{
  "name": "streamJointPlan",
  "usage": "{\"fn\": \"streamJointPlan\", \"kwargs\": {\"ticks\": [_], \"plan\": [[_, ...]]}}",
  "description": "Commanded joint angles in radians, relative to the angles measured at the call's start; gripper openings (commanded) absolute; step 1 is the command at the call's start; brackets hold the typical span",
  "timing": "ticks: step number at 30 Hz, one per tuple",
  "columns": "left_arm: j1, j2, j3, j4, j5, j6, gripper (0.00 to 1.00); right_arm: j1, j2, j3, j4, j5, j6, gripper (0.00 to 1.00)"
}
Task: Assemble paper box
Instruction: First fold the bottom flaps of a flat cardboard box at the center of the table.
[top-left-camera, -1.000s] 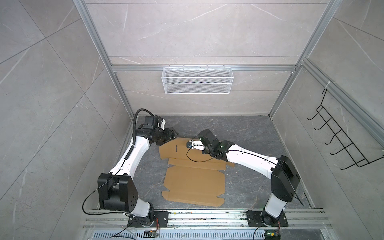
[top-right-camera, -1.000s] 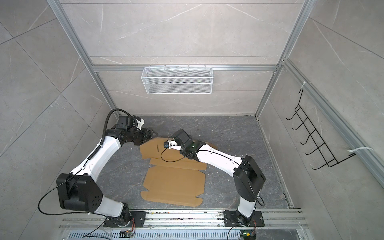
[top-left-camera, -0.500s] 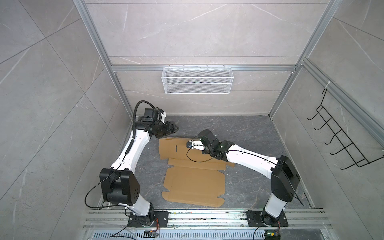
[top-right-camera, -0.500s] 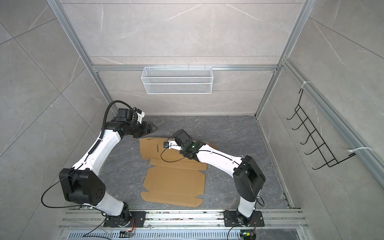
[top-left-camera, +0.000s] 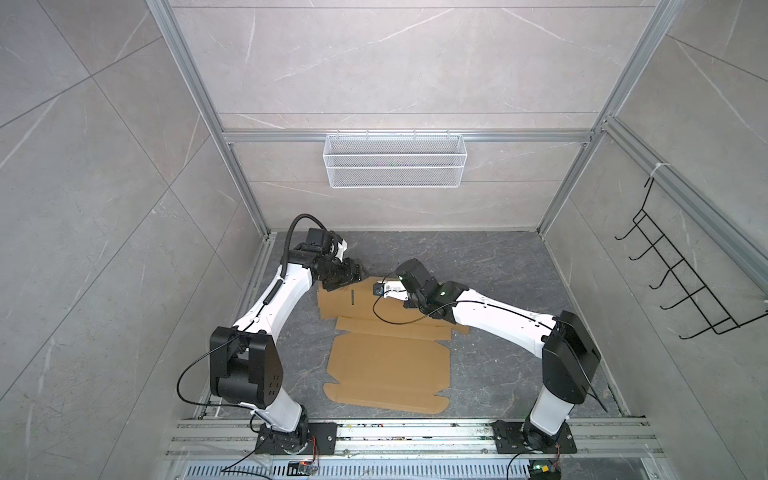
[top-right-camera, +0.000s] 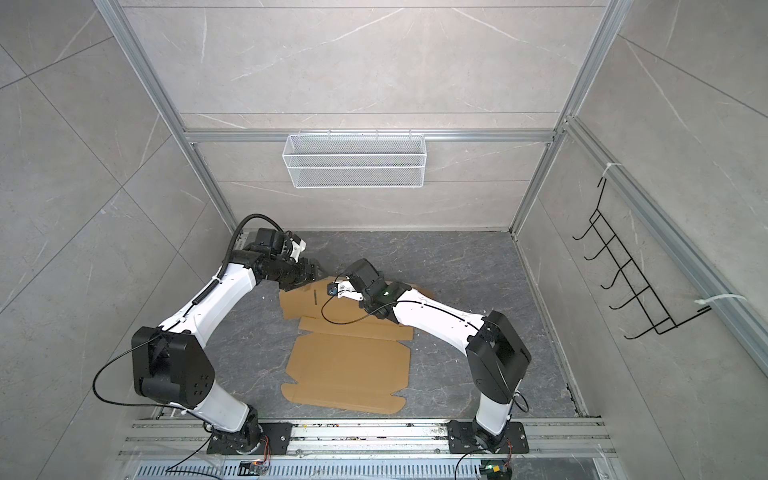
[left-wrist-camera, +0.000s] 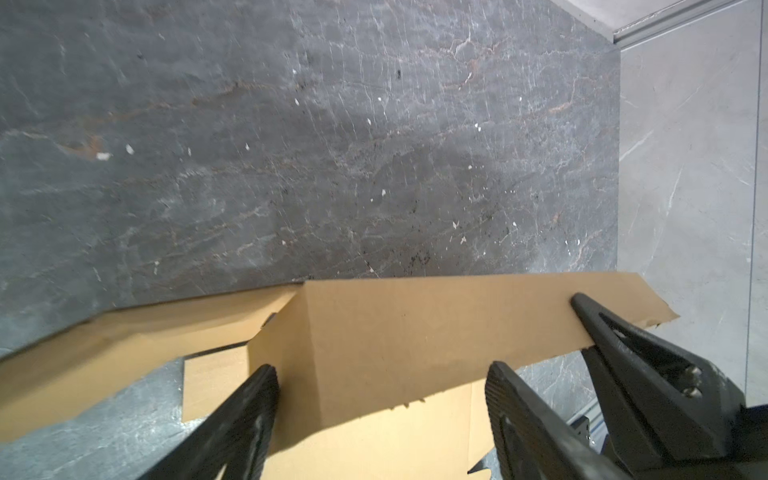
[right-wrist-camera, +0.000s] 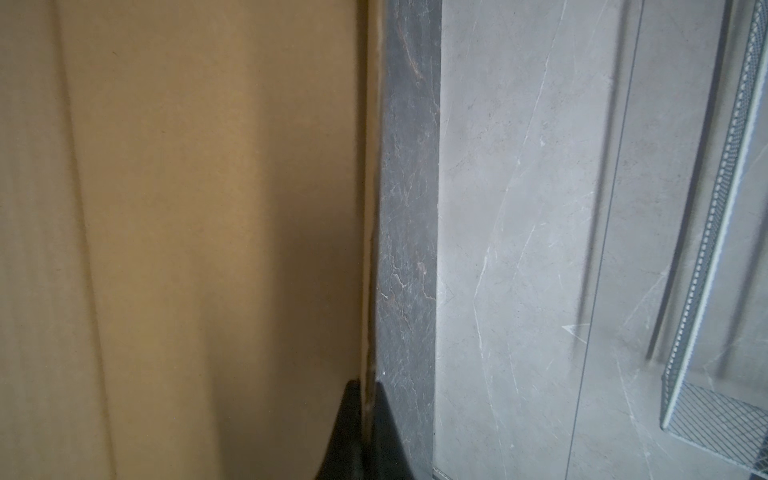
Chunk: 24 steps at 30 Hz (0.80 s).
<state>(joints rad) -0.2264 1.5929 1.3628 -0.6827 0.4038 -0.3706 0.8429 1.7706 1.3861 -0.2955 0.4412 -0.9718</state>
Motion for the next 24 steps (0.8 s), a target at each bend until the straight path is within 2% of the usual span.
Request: {"fn": "streamJointPlan", "kwargs": {"ticks": [1, 11, 18, 24], "plan": [[-0.023, -0.041, -0.020, 0.030, 0.038, -0.052, 0.80, 0.003, -0.022, 0.014, -0.022, 0.017, 0.032, 0.00], [-0.047, -0.018, -0.019, 0.143, 0.058, -0.152, 0.78, 0.037, -0.028, -0.004, -0.013, 0.022, 0.065, 0.00], [-0.045, -0.013, -0.037, 0.159, 0.065, -0.154, 0.76, 0.055, -0.027, -0.015, -0.005, 0.029, 0.082, 0.00], [-0.013, -0.081, -0.071, 0.116, 0.046, -0.112, 0.78, 0.028, -0.039, -0.028, 0.007, 0.055, 0.072, 0.00]]}}
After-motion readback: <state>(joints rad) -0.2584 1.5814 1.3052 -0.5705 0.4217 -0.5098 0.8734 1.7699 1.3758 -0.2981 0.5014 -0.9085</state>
